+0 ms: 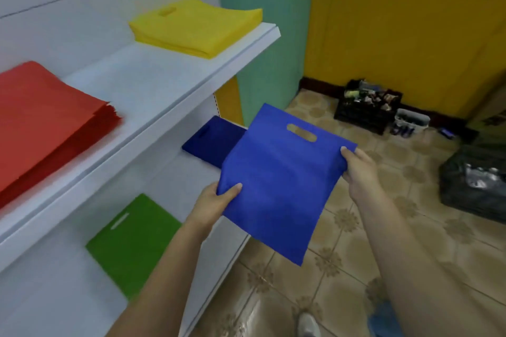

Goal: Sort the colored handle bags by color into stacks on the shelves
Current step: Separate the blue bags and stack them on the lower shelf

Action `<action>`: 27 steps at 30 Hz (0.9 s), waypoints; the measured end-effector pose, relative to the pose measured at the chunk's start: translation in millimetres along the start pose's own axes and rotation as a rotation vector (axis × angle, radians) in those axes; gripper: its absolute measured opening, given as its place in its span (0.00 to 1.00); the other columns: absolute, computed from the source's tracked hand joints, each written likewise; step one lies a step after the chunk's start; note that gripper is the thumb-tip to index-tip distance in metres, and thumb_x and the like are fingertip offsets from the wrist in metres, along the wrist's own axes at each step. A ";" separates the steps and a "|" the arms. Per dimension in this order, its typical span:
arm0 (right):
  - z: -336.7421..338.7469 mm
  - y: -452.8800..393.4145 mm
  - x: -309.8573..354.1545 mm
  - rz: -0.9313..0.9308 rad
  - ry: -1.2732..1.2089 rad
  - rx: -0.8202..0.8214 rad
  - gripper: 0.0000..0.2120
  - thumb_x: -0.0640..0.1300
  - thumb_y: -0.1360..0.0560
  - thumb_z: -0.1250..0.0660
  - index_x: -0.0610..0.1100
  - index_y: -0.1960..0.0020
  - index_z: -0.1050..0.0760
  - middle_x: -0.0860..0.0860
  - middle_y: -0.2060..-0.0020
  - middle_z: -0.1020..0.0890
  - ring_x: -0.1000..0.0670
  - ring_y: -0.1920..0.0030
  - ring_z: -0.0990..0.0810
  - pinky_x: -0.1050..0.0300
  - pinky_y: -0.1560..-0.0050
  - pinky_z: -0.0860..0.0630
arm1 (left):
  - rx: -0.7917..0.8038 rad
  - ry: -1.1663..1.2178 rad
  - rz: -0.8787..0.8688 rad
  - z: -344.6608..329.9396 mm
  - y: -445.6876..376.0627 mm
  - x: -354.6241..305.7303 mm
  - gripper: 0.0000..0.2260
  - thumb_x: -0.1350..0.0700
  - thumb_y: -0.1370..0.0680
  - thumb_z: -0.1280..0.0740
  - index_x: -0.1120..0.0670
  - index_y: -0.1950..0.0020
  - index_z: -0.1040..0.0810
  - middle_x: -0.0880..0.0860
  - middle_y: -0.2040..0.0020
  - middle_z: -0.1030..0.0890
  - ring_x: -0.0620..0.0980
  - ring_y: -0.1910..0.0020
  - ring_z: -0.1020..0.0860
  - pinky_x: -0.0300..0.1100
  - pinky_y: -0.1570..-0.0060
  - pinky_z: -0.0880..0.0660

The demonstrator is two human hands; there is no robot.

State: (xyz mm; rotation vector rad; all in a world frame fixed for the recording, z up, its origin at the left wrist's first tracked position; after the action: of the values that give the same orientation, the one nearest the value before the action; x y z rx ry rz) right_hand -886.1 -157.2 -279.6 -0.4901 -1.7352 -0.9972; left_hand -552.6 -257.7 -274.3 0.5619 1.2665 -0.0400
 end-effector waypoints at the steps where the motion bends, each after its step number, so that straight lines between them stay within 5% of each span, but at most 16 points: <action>1: 1.1 -14.7 -2.8 0.005 0.057 0.018 0.07 0.45 0.19 0.37 0.44 0.48 0.21 0.54 0.53 0.18 0.54 0.56 0.19 0.60 0.58 0.25 | -0.034 -0.015 0.030 -3.7 -15.6 8.6 0.07 0.52 0.22 0.31 0.55 0.52 0.21 0.49 0.54 0.16 0.47 0.58 0.17 0.42 0.59 0.23; 4: -5.2 -49.2 -10.0 0.027 0.258 0.095 0.12 0.47 0.18 0.40 0.47 0.56 0.23 0.56 0.62 0.20 0.60 0.65 0.23 0.66 0.64 0.30 | -0.111 -0.031 0.131 -6.7 -48.0 35.6 0.11 0.51 0.21 0.32 0.57 0.57 0.27 0.55 0.61 0.24 0.51 0.63 0.28 0.43 0.67 0.31; 9: -47.4 -106.2 -16.9 0.095 0.544 0.212 0.13 0.48 0.19 0.39 0.45 0.59 0.22 0.52 0.69 0.24 0.57 0.72 0.28 0.69 0.74 0.32 | -0.220 -0.045 0.253 11.7 -80.3 71.2 0.11 0.52 0.22 0.31 0.58 0.58 0.26 0.55 0.63 0.24 0.51 0.65 0.28 0.41 0.69 0.29; 12: -87.3 -142.6 -31.0 0.122 0.656 0.262 0.14 0.50 0.19 0.39 0.43 0.56 0.20 0.50 0.68 0.22 0.54 0.69 0.25 0.61 0.67 0.28 | -0.237 -0.104 0.284 22.7 -112.1 88.8 0.13 0.51 0.22 0.30 0.61 0.56 0.24 0.58 0.61 0.22 0.52 0.61 0.25 0.48 0.61 0.26; 17: -146.1 -186.1 -50.3 0.194 0.884 0.347 0.13 0.49 0.17 0.42 0.46 0.51 0.20 0.53 0.69 0.20 0.52 0.71 0.21 0.57 0.63 0.23 | -0.186 -0.218 0.344 29.8 -166.4 115.9 0.18 0.50 0.23 0.30 0.67 0.53 0.22 0.63 0.56 0.18 0.51 0.61 0.24 0.44 0.59 0.30; 19: -164.2 -203.5 -58.7 0.181 0.943 0.370 0.14 0.49 0.17 0.42 0.44 0.49 0.19 0.47 0.67 0.17 0.51 0.70 0.19 0.50 0.58 0.20 | -0.183 -0.213 0.385 30.8 -180.9 123.9 0.16 0.52 0.22 0.32 0.67 0.53 0.21 0.61 0.57 0.18 0.52 0.60 0.24 0.44 0.58 0.30; 22: -194.6 -228.7 -67.1 0.169 1.020 0.455 0.15 0.48 0.17 0.42 0.40 0.51 0.21 0.42 0.65 0.17 0.48 0.67 0.17 0.48 0.55 0.20 | -0.201 -0.191 0.437 28.6 -197.8 126.9 0.11 0.55 0.20 0.34 0.63 0.54 0.21 0.57 0.58 0.20 0.52 0.61 0.23 0.40 0.65 0.27; 25: -228.4 -248.2 -68.6 0.188 1.041 0.534 0.13 0.47 0.17 0.43 0.48 0.56 0.24 0.46 0.66 0.18 0.51 0.68 0.17 0.51 0.56 0.21 | -0.235 -0.066 0.538 21.9 -204.5 135.9 0.08 0.58 0.19 0.36 0.62 0.45 0.23 0.56 0.52 0.22 0.50 0.61 0.22 0.35 0.74 0.23; 27: -253.5 -263.6 -72.0 0.195 1.063 0.579 0.12 0.47 0.17 0.43 0.45 0.50 0.22 0.50 0.66 0.20 0.55 0.70 0.20 0.53 0.57 0.20 | -0.254 0.030 0.606 16.4 -207.4 141.0 0.08 0.59 0.18 0.37 0.62 0.43 0.25 0.57 0.51 0.22 0.52 0.63 0.18 0.38 0.74 0.22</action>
State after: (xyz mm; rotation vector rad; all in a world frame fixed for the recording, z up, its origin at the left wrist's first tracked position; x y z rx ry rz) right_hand -902.9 -503.6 -416.0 0.2378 -0.8941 -0.4130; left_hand -561.9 -405.4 -477.4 0.7040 1.0661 0.6282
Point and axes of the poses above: each hand's wrist, its own y-axis away from the middle knuckle, its own z-axis out of the back of the hand, x = y × z, the point moved 10 cm from there along -y, towards the middle knuckle
